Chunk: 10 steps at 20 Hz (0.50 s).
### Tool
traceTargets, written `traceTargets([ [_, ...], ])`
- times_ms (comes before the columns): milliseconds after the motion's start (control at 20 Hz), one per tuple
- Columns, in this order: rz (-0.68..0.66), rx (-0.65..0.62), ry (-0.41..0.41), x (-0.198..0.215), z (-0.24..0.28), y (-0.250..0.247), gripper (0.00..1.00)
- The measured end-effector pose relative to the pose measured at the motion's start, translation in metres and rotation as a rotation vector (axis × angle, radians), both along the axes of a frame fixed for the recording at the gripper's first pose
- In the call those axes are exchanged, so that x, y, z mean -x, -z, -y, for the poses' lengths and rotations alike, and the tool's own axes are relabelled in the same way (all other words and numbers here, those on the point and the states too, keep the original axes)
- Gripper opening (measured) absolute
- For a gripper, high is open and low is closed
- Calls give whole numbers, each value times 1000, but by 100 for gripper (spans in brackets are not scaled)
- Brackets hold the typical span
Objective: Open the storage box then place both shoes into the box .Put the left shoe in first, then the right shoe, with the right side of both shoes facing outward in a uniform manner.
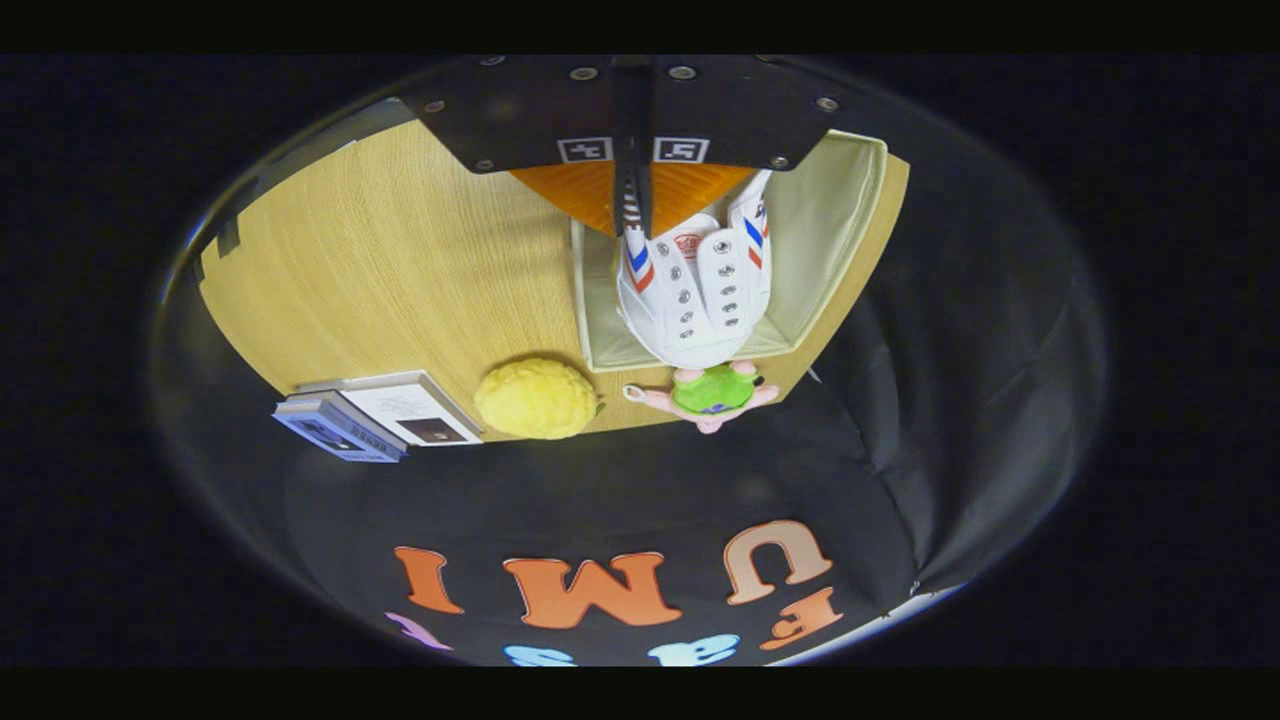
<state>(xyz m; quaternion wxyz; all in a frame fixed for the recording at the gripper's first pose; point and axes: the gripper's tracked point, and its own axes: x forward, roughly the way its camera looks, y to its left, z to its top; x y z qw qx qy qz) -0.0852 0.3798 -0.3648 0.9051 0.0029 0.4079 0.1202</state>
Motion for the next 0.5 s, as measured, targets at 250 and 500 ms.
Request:
traceTargets([
  [250,54,1,-8,-8,-12,-14,28],
  [500,122,19,-69,-30,-13,-48,100],
])
